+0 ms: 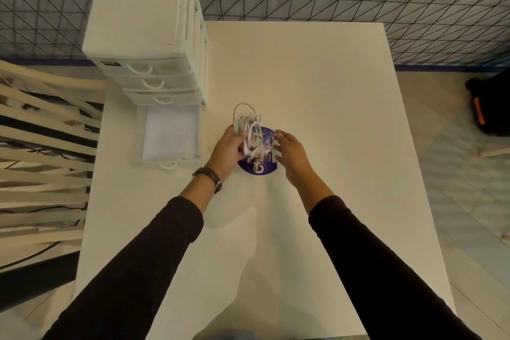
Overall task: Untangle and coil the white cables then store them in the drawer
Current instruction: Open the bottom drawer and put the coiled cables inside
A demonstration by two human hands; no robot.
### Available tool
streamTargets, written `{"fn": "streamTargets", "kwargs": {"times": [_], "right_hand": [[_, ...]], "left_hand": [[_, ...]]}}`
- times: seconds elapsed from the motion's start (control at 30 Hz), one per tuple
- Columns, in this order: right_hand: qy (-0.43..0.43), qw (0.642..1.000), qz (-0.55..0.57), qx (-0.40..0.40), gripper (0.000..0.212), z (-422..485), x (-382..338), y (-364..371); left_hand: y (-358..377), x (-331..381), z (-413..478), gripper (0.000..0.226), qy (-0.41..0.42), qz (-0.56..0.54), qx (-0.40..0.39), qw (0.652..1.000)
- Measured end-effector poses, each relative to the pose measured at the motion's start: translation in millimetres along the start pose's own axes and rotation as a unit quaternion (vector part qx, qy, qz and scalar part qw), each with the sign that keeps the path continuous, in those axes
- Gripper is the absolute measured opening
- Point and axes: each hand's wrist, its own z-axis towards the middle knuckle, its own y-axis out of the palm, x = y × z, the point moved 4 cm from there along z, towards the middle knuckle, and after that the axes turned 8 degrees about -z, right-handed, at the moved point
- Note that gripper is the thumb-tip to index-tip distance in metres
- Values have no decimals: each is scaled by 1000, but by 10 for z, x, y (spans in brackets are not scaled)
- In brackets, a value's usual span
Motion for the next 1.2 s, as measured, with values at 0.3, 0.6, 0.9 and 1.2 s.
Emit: {"fn": "streamTargets", "kwargs": {"times": [0.3,0.6,0.9,1.2], "right_hand": [[-16,988,70,-139,33,-271,-84,677],[-26,994,-49,-97,31,-146,-268,1458],[-9,984,-176,-40,22,200,-393,1975],[-98,881,-464,-5,25,286,-478,2207]], "left_hand": [[-654,87,-444,34,-87,-294,-3,952],[-1386,351,-254,39,-119,-262,101,952],[-1851,487,156,24,-84,124,204,968],[-1994,548,380,37,-31,399,203,894]]}}
